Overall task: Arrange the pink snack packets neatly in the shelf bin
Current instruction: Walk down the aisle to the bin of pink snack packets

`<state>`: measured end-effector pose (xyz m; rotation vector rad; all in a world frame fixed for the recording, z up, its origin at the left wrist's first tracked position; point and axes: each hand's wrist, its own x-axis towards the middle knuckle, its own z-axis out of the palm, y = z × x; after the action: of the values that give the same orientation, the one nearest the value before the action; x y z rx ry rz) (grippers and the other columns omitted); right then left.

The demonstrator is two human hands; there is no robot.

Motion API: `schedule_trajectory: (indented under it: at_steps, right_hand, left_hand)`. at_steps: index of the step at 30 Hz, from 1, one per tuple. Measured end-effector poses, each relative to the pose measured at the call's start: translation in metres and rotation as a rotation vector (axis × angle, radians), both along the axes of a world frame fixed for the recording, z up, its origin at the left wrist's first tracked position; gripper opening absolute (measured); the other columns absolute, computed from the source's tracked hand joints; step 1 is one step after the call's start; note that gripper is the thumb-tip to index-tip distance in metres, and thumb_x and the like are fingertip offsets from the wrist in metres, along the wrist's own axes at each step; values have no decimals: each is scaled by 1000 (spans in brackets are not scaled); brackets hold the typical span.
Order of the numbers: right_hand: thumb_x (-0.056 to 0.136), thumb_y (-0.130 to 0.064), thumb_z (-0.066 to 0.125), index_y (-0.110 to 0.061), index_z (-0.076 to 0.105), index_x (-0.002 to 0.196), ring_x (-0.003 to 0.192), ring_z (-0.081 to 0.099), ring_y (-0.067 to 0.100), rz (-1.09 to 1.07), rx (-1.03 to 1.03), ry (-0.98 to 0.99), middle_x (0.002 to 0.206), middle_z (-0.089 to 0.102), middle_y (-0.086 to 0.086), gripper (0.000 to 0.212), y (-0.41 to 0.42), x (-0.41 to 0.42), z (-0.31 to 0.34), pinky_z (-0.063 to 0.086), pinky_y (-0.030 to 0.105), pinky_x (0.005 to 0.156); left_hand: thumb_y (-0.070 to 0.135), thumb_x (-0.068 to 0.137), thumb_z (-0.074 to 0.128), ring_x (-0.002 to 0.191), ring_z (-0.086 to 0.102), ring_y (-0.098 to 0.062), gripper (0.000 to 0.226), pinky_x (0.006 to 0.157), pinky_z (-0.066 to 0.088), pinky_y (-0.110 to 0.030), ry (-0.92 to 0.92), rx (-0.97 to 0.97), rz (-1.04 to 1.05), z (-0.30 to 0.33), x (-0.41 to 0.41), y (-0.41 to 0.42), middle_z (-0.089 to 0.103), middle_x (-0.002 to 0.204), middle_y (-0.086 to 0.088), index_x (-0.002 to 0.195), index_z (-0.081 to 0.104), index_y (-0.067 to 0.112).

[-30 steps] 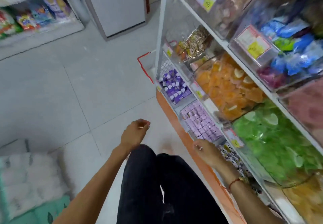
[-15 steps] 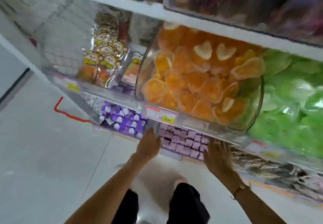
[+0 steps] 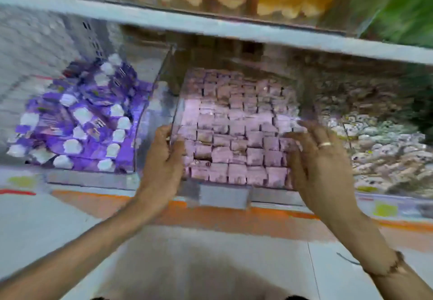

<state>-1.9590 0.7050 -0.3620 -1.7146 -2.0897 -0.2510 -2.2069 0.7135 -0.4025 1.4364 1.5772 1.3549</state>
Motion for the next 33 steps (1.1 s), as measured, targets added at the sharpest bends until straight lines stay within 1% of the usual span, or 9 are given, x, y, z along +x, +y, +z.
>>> schedule_trajectory:
  at_steps: [4, 7, 10, 16, 20, 23, 28, 31, 33]
  right_hand:
    - [75, 7, 51, 4, 43, 133, 127, 36, 45, -8, -11, 28, 145, 29, 28, 59, -4, 8, 2, 40, 45, 98]
    - [76, 6, 53, 5, 25, 143, 127, 37, 41, -76, -92, 63, 143, 29, 26, 72, -8, 12, 18, 41, 40, 92]
    - [80, 2, 52, 8, 36, 129, 103, 55, 45, -195, -161, 48, 118, 53, 31, 51, -11, 13, 30, 41, 41, 69]
    - [89, -6, 49, 3, 49, 114, 102, 60, 40, -274, -277, -12, 112, 60, 23, 27, -24, 9, 39, 48, 39, 77]
    - [90, -8, 49, -1, 48, 111, 94, 62, 36, -271, -299, 68, 106, 63, 19, 22, -27, 13, 38, 46, 35, 70]
    - [89, -9, 50, -6, 48, 88, 79, 59, 29, -253, -287, 77, 97, 65, 17, 4, -25, 16, 42, 39, 28, 60]
    - [86, -8, 49, -8, 44, 76, 67, 47, 26, -211, -211, 108, 74, 52, 10, 12, -17, 18, 54, 32, 26, 58]
    - [86, -8, 49, -9, 40, 68, 59, 43, 25, -159, -163, 112, 63, 45, 5, 20, -18, 19, 62, 24, 28, 47]
    - [86, -7, 49, -9, 41, 66, 55, 41, 24, -128, -126, 105, 56, 40, 1, 21, -22, 23, 68, 22, 29, 46]
  left_hand:
    - [13, 99, 40, 100, 55, -20, 27, 89, 40, -33, 86, 14, -51, -8, -5, 5, 59, 112, -8, 125, 46, 6]
    - [14, 100, 40, 109, 55, -25, 29, 96, 41, -38, 177, -53, -82, 1, -8, 3, 59, 121, -11, 127, 46, 8]
    - [15, 98, 43, 108, 57, -33, 25, 95, 44, -42, 142, -164, -81, 20, -9, 3, 60, 118, -17, 120, 49, 5]
    - [20, 100, 41, 99, 57, -37, 19, 74, 39, -35, 331, -207, 68, 36, 2, -17, 62, 104, -22, 101, 55, 6]
    - [17, 99, 41, 86, 59, -35, 23, 65, 38, -33, 398, -150, 107, 41, 4, -26, 62, 88, -17, 77, 47, 16]
    - [11, 95, 45, 83, 57, -40, 27, 63, 38, -36, 413, -143, 119, 47, 0, -21, 62, 87, -25, 69, 47, 11]
    - [9, 94, 45, 60, 51, -24, 18, 50, 34, -29, 472, -142, 121, 63, -5, -16, 57, 70, -14, 95, 58, -5]
    - [11, 94, 45, 81, 58, -43, 22, 66, 45, -40, 504, -99, 110, 77, -12, -13, 60, 81, -27, 77, 54, 0]
    - [12, 94, 46, 79, 57, -44, 32, 63, 42, -40, 539, -50, 90, 85, -18, -14, 56, 70, -24, 62, 43, 8]
